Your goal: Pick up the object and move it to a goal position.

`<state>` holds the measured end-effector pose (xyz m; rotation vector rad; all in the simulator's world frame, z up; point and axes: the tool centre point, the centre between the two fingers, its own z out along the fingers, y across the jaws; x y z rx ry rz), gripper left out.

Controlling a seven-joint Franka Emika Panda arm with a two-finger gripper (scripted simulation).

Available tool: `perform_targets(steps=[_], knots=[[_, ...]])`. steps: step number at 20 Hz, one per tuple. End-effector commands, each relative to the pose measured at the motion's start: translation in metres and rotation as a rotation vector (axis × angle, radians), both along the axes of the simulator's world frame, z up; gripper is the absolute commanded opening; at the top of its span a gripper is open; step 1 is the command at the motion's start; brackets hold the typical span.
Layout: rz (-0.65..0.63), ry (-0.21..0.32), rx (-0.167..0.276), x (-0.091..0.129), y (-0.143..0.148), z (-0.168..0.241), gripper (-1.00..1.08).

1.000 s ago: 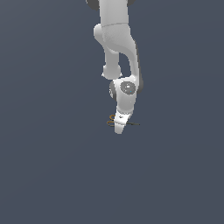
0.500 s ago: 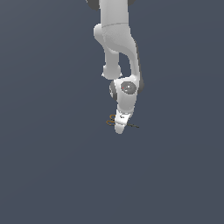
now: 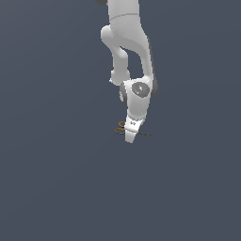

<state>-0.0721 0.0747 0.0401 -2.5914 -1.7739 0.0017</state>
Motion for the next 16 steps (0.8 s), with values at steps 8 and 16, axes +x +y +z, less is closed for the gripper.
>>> perform_targets(steps=[8, 16], knots=[[0.001, -0.001, 0.002, 0.023, 0.012, 0.077, -1.0], [0.001, 0.0, 0.004, 0.047, 0.025, 0.158, -1.0]])
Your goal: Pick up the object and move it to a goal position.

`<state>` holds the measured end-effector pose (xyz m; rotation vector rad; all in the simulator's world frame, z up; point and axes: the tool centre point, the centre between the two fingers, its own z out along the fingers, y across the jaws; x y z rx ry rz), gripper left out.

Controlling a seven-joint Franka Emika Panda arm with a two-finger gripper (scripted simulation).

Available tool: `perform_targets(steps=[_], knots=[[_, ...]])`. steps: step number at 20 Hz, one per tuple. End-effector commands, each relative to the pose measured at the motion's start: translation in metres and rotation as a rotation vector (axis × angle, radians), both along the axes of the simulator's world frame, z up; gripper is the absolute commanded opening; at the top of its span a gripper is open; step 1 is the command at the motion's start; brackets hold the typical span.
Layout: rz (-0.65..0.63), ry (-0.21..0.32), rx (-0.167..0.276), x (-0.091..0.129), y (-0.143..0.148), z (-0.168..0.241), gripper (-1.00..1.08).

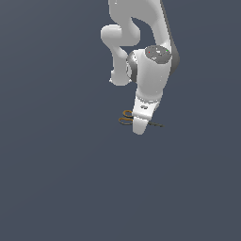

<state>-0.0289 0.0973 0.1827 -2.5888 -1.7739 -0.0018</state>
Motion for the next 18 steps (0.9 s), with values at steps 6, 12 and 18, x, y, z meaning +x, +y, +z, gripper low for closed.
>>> perform_targets(steps=[6, 12, 18], knots=[[-0.001, 0.0, 0.001, 0.023, 0.011, 0.075, -1.0], [-0.003, 0.0, 0.0, 0.041, 0.019, 0.129, -1.0], [-0.005, 0.0, -0.001, 0.056, 0.025, 0.172, -1.0]])
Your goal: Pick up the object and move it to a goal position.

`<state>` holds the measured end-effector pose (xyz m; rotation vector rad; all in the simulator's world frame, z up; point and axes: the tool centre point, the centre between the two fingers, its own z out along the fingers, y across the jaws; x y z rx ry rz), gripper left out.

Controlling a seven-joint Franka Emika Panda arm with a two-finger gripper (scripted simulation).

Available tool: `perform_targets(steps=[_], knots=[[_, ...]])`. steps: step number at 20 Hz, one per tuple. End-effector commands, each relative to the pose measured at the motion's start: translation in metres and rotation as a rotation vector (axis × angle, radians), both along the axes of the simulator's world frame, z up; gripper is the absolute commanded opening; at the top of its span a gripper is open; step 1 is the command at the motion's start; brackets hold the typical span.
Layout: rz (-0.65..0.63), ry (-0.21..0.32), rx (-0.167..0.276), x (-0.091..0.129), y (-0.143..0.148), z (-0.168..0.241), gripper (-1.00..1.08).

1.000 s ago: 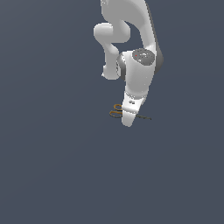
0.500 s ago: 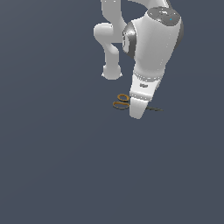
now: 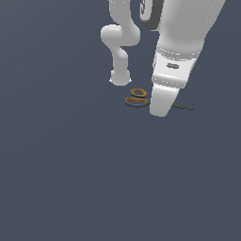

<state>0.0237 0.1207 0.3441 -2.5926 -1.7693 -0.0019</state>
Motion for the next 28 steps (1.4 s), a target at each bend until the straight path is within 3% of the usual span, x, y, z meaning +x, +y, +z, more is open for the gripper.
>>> perform_targets(steps=[1, 14, 28], knots=[[-0.001, 0.0, 0.0, 0.006, 0.002, 0.018, -1.0], [-0.004, 0.0, -0.002, 0.031, 0.012, 0.082, -1.0], [-0.004, 0.0, -0.003, 0.04, 0.015, 0.104, -1.0]])
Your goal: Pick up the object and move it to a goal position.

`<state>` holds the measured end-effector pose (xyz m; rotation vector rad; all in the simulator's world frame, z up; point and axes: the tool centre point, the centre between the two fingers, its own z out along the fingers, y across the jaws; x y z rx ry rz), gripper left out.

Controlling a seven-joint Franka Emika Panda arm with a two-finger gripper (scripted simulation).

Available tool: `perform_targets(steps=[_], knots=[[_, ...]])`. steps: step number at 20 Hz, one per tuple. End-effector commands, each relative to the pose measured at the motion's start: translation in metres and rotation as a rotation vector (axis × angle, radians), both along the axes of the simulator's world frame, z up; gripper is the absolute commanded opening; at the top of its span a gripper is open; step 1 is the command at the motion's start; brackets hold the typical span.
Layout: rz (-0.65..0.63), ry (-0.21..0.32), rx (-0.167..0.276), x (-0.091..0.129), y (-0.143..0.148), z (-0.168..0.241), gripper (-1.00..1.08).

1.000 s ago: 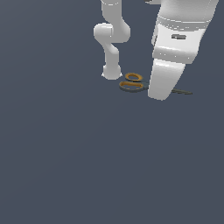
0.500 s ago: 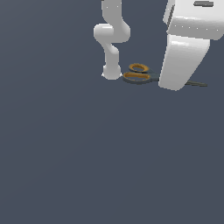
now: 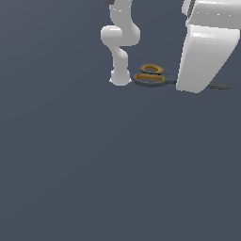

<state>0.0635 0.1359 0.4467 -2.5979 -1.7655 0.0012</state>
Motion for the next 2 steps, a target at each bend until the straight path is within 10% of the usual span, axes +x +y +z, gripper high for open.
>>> perform_targets(steps=[1, 2], knots=[[0.0, -0.001, 0.0, 0.0006, 0.0001, 0.0016, -1.0], [0.0, -0.001, 0.0, 0.0006, 0.0001, 0.0017, -1.0]])
